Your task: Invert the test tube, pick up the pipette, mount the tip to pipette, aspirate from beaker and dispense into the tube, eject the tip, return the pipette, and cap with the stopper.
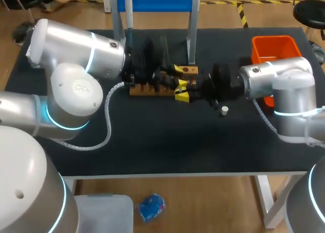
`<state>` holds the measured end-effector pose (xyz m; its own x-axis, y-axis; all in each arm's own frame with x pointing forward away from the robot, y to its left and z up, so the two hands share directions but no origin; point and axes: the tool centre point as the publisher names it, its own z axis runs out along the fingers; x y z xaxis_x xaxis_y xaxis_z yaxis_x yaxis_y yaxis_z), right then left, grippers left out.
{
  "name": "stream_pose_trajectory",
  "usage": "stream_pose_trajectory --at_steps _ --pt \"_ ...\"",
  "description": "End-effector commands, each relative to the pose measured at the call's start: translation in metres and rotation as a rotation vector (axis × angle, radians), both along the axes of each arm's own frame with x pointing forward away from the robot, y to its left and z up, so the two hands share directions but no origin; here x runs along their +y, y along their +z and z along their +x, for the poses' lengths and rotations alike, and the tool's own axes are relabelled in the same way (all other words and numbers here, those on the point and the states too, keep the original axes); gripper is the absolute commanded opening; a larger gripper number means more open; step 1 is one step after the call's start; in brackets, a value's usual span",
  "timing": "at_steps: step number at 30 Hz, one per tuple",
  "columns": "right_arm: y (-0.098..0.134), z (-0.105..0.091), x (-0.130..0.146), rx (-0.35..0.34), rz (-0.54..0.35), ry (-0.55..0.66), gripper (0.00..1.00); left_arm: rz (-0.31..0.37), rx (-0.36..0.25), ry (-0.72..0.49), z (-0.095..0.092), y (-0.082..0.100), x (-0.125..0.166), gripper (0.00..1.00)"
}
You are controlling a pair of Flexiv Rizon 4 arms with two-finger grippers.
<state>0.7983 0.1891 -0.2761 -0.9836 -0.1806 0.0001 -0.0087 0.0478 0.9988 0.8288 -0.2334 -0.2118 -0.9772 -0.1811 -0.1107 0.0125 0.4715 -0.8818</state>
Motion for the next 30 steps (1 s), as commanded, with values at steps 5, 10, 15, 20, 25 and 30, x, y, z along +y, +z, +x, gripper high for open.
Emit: stream_pose_trajectory --at_steps 5,10,15,20,25,30 --pt "-0.001 -0.013 -0.027 0.005 -0.016 -0.017 0.00 0.043 -0.125 0.082 0.034 0.050 0.047 1.00" --pt "0.001 -0.024 -0.046 0.008 -0.014 -0.033 0.00 0.067 -0.123 0.149 0.072 0.056 0.070 1.00" --pt "0.005 -0.035 -0.065 0.008 -0.003 -0.032 0.00 0.046 -0.104 0.244 0.106 0.053 0.098 1.00" --pt "0.006 -0.042 -0.086 0.016 0.016 0.004 0.00 0.010 -0.059 0.313 0.134 0.047 0.120 1.00" --pt "0.005 -0.045 -0.095 0.001 0.003 0.065 0.00 0.010 -0.059 0.313 0.134 0.047 0.120 1.00" --pt "0.005 -0.045 -0.095 0.001 0.003 0.065 0.00 0.010 -0.059 0.313 0.134 0.047 0.120 1.00"
